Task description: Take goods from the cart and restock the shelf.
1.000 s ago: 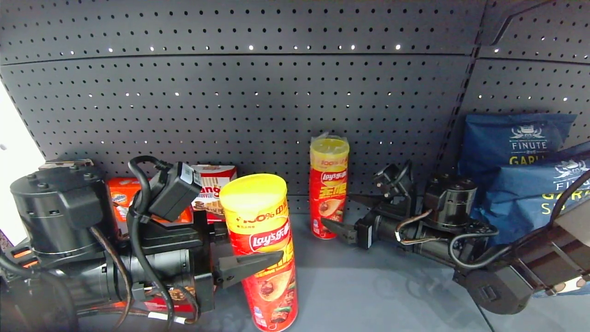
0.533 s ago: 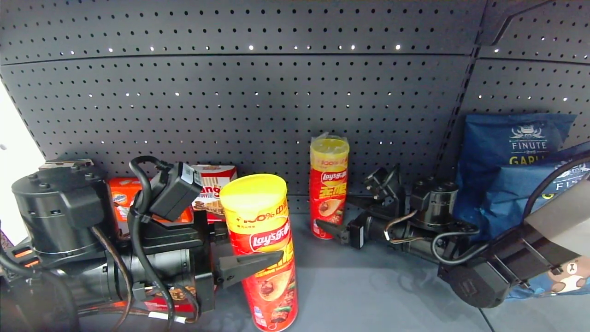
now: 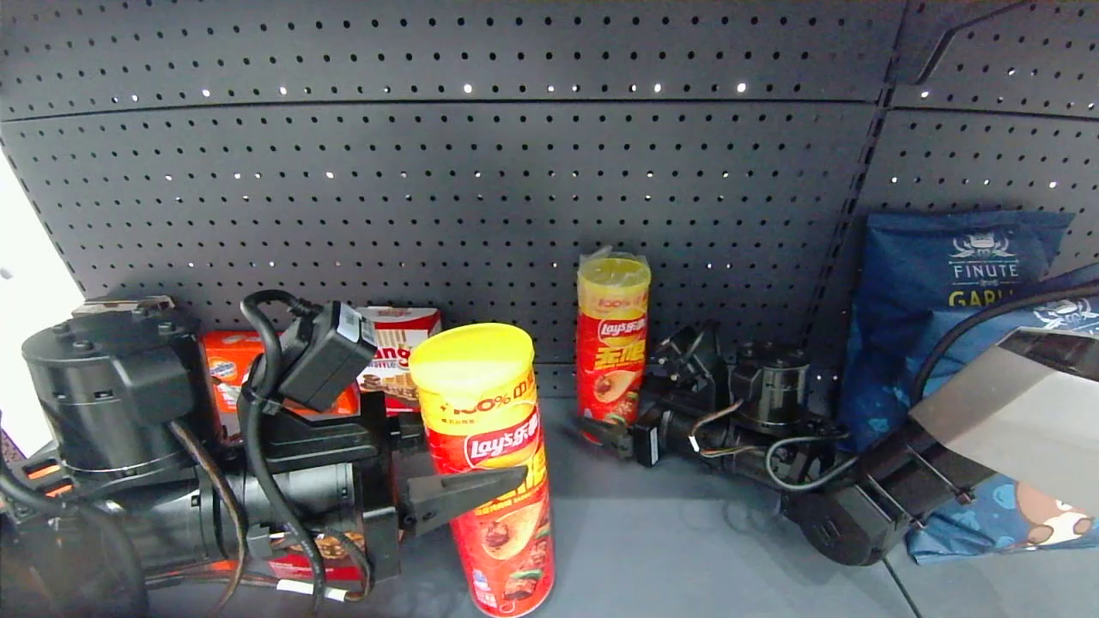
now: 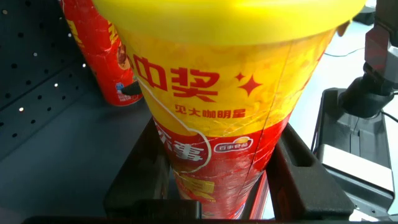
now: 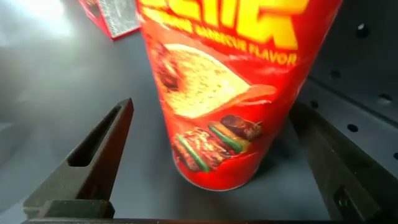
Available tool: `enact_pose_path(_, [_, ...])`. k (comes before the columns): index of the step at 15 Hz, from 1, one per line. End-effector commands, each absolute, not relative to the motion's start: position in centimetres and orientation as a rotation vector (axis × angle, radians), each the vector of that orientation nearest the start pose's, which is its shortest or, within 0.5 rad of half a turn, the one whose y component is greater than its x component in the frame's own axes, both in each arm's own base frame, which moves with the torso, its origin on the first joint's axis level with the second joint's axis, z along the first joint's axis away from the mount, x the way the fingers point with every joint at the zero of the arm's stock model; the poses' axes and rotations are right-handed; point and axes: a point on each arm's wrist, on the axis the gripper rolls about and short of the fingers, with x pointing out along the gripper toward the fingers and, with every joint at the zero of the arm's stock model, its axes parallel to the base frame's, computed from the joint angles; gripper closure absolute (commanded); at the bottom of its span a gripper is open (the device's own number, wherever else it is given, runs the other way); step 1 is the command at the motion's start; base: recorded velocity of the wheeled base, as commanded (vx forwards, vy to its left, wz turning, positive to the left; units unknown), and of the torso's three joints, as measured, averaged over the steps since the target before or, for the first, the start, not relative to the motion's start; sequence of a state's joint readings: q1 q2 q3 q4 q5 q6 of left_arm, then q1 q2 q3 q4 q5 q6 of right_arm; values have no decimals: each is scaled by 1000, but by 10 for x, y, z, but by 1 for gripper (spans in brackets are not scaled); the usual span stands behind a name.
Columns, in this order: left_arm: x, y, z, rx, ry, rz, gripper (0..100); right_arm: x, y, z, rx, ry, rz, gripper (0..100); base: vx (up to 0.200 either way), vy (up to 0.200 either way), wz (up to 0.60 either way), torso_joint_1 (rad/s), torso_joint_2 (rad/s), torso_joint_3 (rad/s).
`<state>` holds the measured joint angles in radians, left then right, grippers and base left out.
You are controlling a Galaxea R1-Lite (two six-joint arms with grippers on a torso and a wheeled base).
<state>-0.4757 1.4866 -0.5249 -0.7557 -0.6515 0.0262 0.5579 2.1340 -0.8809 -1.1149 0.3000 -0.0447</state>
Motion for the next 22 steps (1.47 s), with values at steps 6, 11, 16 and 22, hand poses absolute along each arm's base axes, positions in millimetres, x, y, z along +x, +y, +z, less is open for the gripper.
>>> enact_pose_path(6, [199, -118, 178, 4, 206, -1126, 100, 333, 217, 89, -58, 118, 864, 100, 0, 0, 0, 0, 0, 0])
enact_pose_path(11, [199, -118, 178, 4, 206, -1124, 100, 322, 220, 93, -61, 118, 881, 100, 0, 0, 0, 0, 0, 0])
enact_pose_path(16, [200, -118, 178, 4, 205, -1124, 100, 291, 201, 122, -61, 90, 802, 100, 0, 0, 0, 0, 0, 0])
enact_pose_path(22, [201, -120, 179, 3, 201, -1129, 100, 209, 170, 144, -65, 102, 785, 100, 0, 0, 0, 0, 0, 0])
